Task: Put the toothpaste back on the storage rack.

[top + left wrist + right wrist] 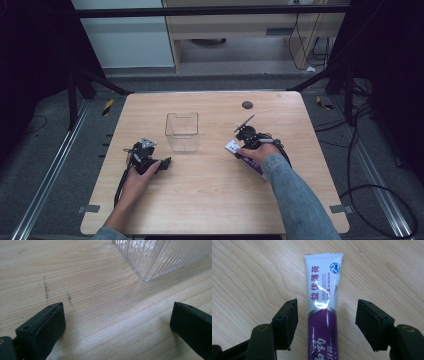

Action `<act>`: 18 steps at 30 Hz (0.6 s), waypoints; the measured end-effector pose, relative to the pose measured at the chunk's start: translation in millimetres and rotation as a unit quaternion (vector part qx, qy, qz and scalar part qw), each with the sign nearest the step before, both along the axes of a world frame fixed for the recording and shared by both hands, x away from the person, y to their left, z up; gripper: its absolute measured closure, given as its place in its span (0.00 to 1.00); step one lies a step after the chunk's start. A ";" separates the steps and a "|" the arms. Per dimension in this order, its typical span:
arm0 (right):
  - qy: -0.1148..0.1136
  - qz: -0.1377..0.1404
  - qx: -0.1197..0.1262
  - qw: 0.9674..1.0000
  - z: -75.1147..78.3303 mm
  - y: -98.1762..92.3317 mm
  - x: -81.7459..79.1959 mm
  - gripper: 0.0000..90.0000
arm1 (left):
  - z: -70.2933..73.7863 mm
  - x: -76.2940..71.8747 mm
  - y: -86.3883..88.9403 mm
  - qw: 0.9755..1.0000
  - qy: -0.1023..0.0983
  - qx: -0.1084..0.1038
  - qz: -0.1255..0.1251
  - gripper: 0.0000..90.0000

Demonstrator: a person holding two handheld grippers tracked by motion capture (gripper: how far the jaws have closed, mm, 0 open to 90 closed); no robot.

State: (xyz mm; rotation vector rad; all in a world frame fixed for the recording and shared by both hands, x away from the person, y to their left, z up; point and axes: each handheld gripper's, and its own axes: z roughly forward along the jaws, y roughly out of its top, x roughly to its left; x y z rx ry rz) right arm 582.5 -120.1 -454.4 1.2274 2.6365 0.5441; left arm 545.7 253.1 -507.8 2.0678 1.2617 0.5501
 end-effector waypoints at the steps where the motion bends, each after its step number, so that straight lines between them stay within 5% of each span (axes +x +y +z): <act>1: 0.000 -0.002 0.002 1.000 -0.9 -0.7 0.3 0.38 | 0.0 0.0 0.0 1.000 0.000 0.000 0.000 0.00; 18: 0.012 -0.001 0.001 1.000 -9.6 3.3 3.8 0.47 | 0.0 0.1 0.0 1.000 0.000 0.000 0.000 0.00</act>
